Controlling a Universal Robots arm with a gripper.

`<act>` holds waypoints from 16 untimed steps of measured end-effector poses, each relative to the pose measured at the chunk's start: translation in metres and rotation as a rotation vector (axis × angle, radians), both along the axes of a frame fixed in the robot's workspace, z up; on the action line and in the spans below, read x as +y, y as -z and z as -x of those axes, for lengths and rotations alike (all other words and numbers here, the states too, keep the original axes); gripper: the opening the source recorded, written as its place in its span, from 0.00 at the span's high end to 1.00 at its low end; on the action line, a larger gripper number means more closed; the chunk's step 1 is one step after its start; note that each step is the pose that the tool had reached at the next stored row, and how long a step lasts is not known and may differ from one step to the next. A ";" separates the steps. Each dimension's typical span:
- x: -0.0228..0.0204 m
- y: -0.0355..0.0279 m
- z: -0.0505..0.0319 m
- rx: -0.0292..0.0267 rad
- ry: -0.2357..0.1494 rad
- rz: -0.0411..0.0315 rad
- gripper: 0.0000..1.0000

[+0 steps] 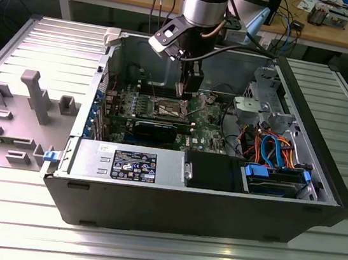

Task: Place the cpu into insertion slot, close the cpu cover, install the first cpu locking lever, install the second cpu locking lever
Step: 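Place the cpu into insertion slot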

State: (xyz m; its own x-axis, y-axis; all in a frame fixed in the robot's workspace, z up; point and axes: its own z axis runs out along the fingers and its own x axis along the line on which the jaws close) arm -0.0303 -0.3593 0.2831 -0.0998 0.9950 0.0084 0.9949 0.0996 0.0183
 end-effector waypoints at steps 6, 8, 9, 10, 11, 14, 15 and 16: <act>0.0000 0.0011 0.0000 0.0000 0.000 0.0000 0.45; 0.0000 0.0014 0.0000 0.0000 0.000 0.0000 0.45; 0.0000 0.0016 0.0000 0.0001 0.000 0.0000 0.45; 0.0000 0.0018 0.0000 0.0000 0.000 0.0000 0.45; 0.0000 0.0020 0.0000 0.0000 0.000 0.0000 0.45; 0.0000 0.0024 0.0000 0.0000 0.000 0.0000 0.45; 0.0000 0.0027 0.0000 0.0000 0.000 0.0001 0.45; 0.0000 0.0030 0.0000 0.0000 0.000 0.0000 0.45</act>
State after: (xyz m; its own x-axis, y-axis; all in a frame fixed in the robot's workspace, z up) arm -0.0303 -0.3593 0.2801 -0.0998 0.9950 0.0084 0.9949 0.0997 0.0183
